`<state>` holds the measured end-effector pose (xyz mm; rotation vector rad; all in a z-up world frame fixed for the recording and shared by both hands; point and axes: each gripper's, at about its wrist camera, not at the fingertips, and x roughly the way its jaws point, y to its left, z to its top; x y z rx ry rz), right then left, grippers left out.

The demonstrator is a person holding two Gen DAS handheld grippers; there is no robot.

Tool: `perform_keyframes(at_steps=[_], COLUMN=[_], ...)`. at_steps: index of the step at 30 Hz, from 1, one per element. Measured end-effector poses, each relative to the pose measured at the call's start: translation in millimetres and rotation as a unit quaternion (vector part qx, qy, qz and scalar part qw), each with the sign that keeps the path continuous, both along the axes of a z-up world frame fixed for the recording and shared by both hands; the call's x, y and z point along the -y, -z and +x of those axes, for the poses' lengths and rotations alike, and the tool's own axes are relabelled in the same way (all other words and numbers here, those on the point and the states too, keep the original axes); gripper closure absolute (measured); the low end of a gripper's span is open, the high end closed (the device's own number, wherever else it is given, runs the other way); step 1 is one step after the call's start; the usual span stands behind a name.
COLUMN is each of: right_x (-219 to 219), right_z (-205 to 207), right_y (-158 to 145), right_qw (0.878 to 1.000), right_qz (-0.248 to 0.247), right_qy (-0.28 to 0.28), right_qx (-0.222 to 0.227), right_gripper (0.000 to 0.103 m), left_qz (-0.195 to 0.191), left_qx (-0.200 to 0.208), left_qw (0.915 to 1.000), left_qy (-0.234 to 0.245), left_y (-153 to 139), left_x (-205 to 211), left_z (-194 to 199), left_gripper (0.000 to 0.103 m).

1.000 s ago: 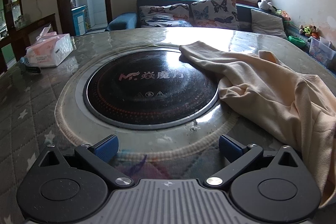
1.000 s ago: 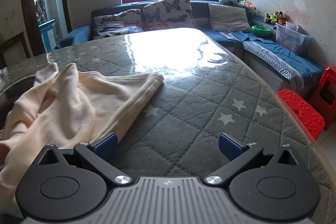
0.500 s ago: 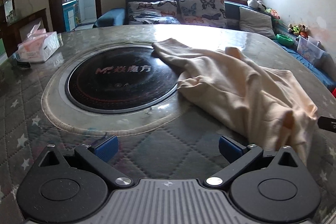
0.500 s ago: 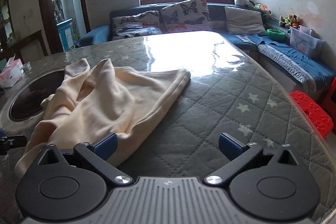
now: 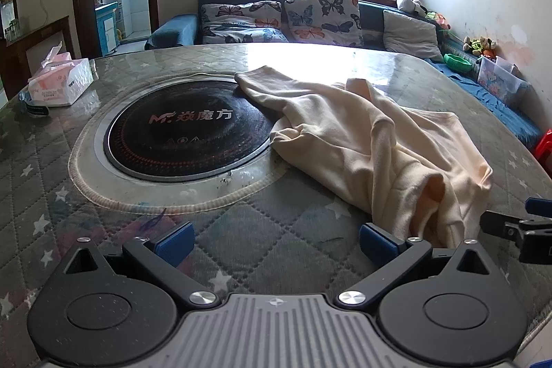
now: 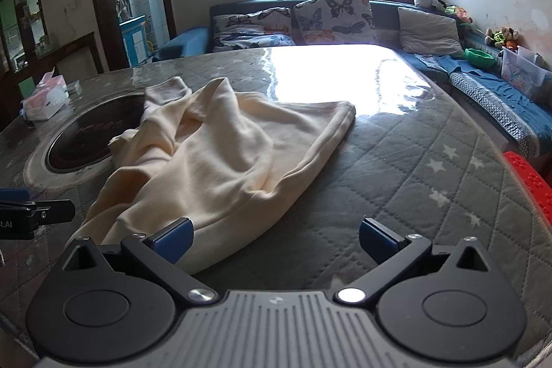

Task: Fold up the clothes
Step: 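Move both grippers toward the crumpled cream sweatshirt on the table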

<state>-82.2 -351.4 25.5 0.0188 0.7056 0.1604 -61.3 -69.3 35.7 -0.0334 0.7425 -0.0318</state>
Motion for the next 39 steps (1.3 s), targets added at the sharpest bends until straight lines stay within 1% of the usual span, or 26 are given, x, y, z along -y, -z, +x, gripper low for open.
perform_keyframes(at_steps=[19,39], right_x=[-18,-25], right_z=[-18,-28], right_y=[-4,-6], right_qw=[1.0,0.999], right_qz=[-0.009,-0.008], right_qy=[-0.021,-0.034], right_qx=[0.003,0.005], right_gripper=[0.0,0.0], left_qz=[0.02,0.025], left_qx=[-0.017,-0.02], left_qw=[0.9996,0.9993], left_qy=[0.01,0.02], left_y=[2,3], left_x=[8,18], left_z=[-15,-24], left_gripper=[0.0,0.0])
